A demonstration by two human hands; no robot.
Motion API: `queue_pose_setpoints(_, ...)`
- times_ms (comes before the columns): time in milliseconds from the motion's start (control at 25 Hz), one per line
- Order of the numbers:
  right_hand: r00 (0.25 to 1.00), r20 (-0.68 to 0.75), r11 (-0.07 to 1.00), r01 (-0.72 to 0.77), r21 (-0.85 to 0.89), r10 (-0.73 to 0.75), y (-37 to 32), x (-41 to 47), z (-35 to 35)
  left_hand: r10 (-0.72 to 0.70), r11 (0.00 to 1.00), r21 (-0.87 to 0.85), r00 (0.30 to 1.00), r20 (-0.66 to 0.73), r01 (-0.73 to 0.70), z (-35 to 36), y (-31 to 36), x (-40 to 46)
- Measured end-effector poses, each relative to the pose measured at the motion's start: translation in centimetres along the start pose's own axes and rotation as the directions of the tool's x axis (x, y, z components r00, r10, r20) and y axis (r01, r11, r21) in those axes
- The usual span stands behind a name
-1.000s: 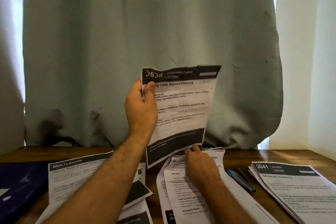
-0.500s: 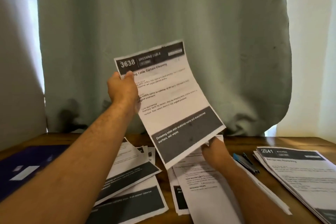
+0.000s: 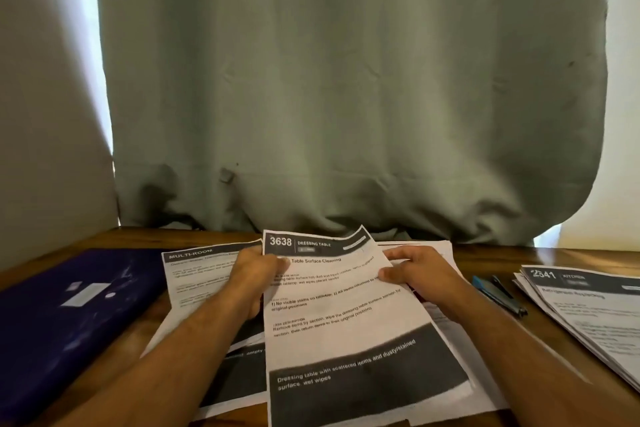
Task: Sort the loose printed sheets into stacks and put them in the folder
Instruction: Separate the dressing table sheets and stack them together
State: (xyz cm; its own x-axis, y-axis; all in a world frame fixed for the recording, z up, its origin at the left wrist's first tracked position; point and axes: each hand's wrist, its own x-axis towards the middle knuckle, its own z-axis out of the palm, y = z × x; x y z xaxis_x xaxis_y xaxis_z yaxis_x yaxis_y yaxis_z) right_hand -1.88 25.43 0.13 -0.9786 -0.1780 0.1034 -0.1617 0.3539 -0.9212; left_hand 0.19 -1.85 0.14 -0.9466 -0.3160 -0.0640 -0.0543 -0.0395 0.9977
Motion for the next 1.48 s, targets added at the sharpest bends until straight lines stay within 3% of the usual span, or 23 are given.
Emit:
queue_pose_setpoints(120, 0.984, -0.139, 0.946, 0.062, -0.318, -0.111, -1.6, -0.3, 2.0, 0.001, 1.000, 0.014, 1.000, 0.018, -0.002, -0.9, -0.4, -0.1)
queue_pose_setpoints(200, 0.927, -0.245, 0.849, 0.125, -0.514, -0.285, -3.2, -0.4, 3.2, 0.005, 1.000, -0.030, 1.000, 0.030, -0.004, -1.4, -0.6, 0.1)
queue_pose_setpoints(280, 0.853, -0.220, 0.734, 0.243, -0.634, -0.472, -5.1, -0.1, 5.0, 0.015, 1.000, -0.021, 0.998, 0.057, -0.014, -1.7, -1.0, 0.3)
queue_pose_setpoints(360, 0.858, -0.123, 0.742, 0.349, -0.573, -0.499, -6.9, 0.0, 7.6, 0.065, 0.992, 0.102, 0.990, 0.127, -0.078, -2.2, -1.4, 0.6)
queue_pose_setpoints(480, 0.916, -0.025, 0.792, 0.331, -0.513, -0.400, -7.6, 0.1, 11.3, 0.104, 0.970, 0.194, 0.969, 0.222, -0.148, -2.9, -1.4, 0.7)
queue_pose_setpoints(640, 0.939, -0.058, 0.785, 0.248, -0.568, -0.338, -6.9, -0.3, 12.7, 0.148, 0.944, 0.230, 0.928, 0.343, -0.235, -4.6, -0.4, 0.8)
queue_pose_setpoints(720, 0.941, -0.091, 0.795, 0.221, -0.565, -0.326, -6.3, -0.7, 12.5, 0.217, 0.928, 0.238, 0.934, 0.285, -0.288, -5.7, 0.0, 1.6)
queue_pose_setpoints(760, 0.940, -0.103, 0.796, 0.215, -0.566, -0.326, -6.1, -1.1, 12.3, 0.253, 0.873, 0.365, 0.940, 0.230, -0.324, -6.3, 0.2, 2.1)
queue_pose_setpoints(840, 0.945, -0.088, 0.792, 0.211, -0.574, -0.315, -5.5, -1.8, 12.3, 0.230, 0.598, 0.754, 0.959, 0.163, -0.272, -7.3, -0.3, 2.8)
queue_pose_setpoints(880, 0.948, -0.071, 0.791, 0.215, -0.573, -0.309, -5.2, -2.0, 12.2, 0.175, 0.468, 0.856, 0.972, 0.155, -0.221, -7.5, -0.8, 2.8)
queue_pose_setpoints(920, 0.953, -0.054, 0.790, 0.215, -0.574, -0.299, -5.0, -2.2, 12.3, 0.112, 0.419, 0.887, 0.981, 0.161, -0.194, -7.6, -1.2, 2.9)
queue_pose_setpoints(960, 0.957, -0.039, 0.786, 0.213, -0.580, -0.289, -4.8, -2.3, 12.4, 0.073, 0.435, 0.880, 0.981, 0.179, -0.193, -7.6, -1.4, 2.9)
queue_pose_setpoints(1080, 0.960, -0.010, 0.773, 0.220, -0.595, -0.280, -4.8, -2.6, 13.0, 0.072, 0.622, 0.746, 0.966, 0.249, -0.238, -7.8, -1.3, 3.1)
queue_pose_setpoints(1160, 0.958, -0.003, 0.767, 0.228, -0.600, -0.287, -4.9, -2.8, 13.4, 0.113, 0.669, 0.700, 0.965, 0.238, -0.251, -7.8, -1.2, 3.1)
queue_pose_setpoints(1280, 0.933, -0.014, 0.746, 0.278, -0.605, -0.359, -5.4, -2.9, 13.4, 0.214, 0.489, 0.843, 0.968, 0.134, -0.224, -7.9, -1.6, 3.2)
queue_pose_setpoints(1480, 0.881, -0.084, 0.764, 0.352, -0.541, -0.465, -6.1, -2.5, 13.0, 0.034, 0.352, 0.926, 0.990, 0.136, -0.139, -8.9, -1.2, 3.8)
